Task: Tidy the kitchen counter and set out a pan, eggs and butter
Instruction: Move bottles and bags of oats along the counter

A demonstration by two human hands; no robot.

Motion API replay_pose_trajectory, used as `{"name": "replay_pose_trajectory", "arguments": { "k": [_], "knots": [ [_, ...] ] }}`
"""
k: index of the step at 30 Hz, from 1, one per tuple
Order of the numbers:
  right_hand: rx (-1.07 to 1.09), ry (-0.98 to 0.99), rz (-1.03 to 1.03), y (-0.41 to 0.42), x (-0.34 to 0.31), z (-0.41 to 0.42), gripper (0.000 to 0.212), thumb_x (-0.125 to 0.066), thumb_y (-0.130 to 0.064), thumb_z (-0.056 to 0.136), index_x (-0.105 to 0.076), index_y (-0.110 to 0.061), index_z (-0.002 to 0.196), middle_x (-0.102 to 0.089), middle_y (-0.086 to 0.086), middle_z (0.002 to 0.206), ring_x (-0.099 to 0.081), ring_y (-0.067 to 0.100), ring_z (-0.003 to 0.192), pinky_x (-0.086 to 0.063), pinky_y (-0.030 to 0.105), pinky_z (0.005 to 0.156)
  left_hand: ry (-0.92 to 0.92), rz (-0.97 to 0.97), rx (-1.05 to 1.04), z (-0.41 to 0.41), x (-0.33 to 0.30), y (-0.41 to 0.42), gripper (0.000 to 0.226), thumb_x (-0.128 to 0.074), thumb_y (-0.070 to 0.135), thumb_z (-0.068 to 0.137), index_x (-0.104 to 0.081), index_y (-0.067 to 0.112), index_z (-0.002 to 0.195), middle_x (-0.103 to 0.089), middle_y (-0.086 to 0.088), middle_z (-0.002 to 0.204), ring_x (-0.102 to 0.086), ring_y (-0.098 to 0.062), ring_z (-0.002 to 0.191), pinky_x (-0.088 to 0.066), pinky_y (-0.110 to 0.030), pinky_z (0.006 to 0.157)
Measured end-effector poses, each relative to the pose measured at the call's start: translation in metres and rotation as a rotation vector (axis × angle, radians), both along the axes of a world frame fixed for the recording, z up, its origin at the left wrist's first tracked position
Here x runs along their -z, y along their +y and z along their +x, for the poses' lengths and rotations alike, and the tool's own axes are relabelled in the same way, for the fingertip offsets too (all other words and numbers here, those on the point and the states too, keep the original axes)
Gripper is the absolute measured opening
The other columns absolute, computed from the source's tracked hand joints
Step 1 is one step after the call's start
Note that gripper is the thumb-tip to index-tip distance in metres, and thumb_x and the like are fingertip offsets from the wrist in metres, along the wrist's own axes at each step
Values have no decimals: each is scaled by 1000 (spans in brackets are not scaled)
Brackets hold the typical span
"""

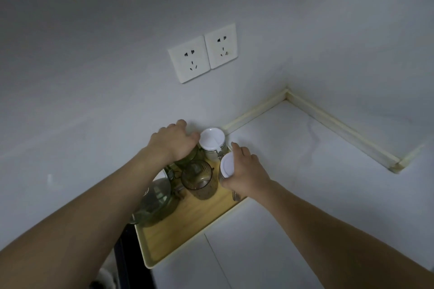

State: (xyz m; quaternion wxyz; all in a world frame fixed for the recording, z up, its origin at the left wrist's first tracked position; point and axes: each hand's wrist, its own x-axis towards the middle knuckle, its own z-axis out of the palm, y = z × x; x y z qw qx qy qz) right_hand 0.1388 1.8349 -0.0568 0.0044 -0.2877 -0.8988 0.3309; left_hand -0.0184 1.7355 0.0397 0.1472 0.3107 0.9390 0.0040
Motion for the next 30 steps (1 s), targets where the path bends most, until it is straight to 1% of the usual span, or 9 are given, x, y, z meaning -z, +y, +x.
{"name": "replay_pose_trajectory", "arguments": {
  "k": [4, 9, 12, 15, 17, 19, 20, 25, 30],
  "knots": [
    [11, 5, -25, -1, 4, -5, 103, -73, -37, 73, -7, -21, 150, -32, 1, 141, -37, 29, 123, -42, 38, 91, -79, 32, 52, -4, -1, -2, 55, -41, 40, 97, -33, 18, 146, -44, -11, 146, -42, -32, 131, -36, -42, 107],
    [20, 0, -16, 1, 13, -7, 106, -76, -36, 72, -5, -23, 150, -32, 1, 143, -37, 28, 125, -44, 38, 93, -79, -19, 257, -12, 9, 20, 50, -51, 23, 94, -41, 17, 142, -46, -10, 142, -45, -29, 127, -40, -39, 104],
    [33, 2, 29, 3, 20, -6, 107, -77, -39, 73, -5, -24, 150, -31, 0, 145, -38, 27, 126, -45, 37, 94, -80, -66, 355, -19, 22, 40, 60, -57, 22, 91, -35, 23, 147, -39, -6, 148, -41, -27, 131, -38, -37, 107],
    [32, 12, 63, 6, 25, -6, 104, -76, -41, 75, -6, -24, 149, -31, 0, 144, -39, 26, 125, -47, 37, 95, -117, -130, 458, -23, 37, 59, 68, -65, 17, 86, -35, 26, 147, -38, -3, 150, -40, -26, 134, -37, -35, 108],
    [28, 14, 79, 6, 28, -7, 102, -75, -41, 75, -6, -23, 149, -31, 0, 144, -40, 26, 124, -47, 37, 94, -123, -205, 525, -27, 48, 68, 78, -69, 14, 84, -30, 29, 150, -30, -1, 155, -32, -24, 140, -33, -36, 112],
    [26, 19, 87, 5, 29, -9, 102, -75, -41, 75, -7, -23, 149, -32, 1, 143, -41, 27, 123, -48, 38, 93, -95, -257, 569, -34, 56, 73, 86, -70, 15, 82, -22, 30, 152, -23, 0, 159, -24, -23, 144, -29, -38, 115],
    [23, 15, 87, 4, 30, -10, 103, -75, -40, 74, -7, -22, 150, -32, 1, 143, -41, 27, 123, -48, 38, 93, -89, -264, 580, -37, 59, 74, 88, -71, 16, 81, -22, 30, 152, -24, -1, 158, -24, -24, 144, -30, -39, 115],
    [19, 1, 82, 3, 28, -15, 104, -75, -36, 74, -5, -23, 150, -29, 1, 144, -39, 27, 123, -47, 39, 92, -84, -256, 610, -44, 57, 78, 81, -74, 26, 78, -33, 24, 148, -45, -10, 139, -43, -27, 128, -41, -39, 105],
    [54, 13, 74, 1, 27, -15, 107, -76, -37, 74, -3, -24, 150, -29, -2, 144, -39, 25, 123, -48, 38, 91, -53, -236, 612, -50, 60, 79, 83, -72, 37, 78, -31, 26, 150, -48, -9, 135, -44, -27, 127, -43, -33, 99]
  ]
}}
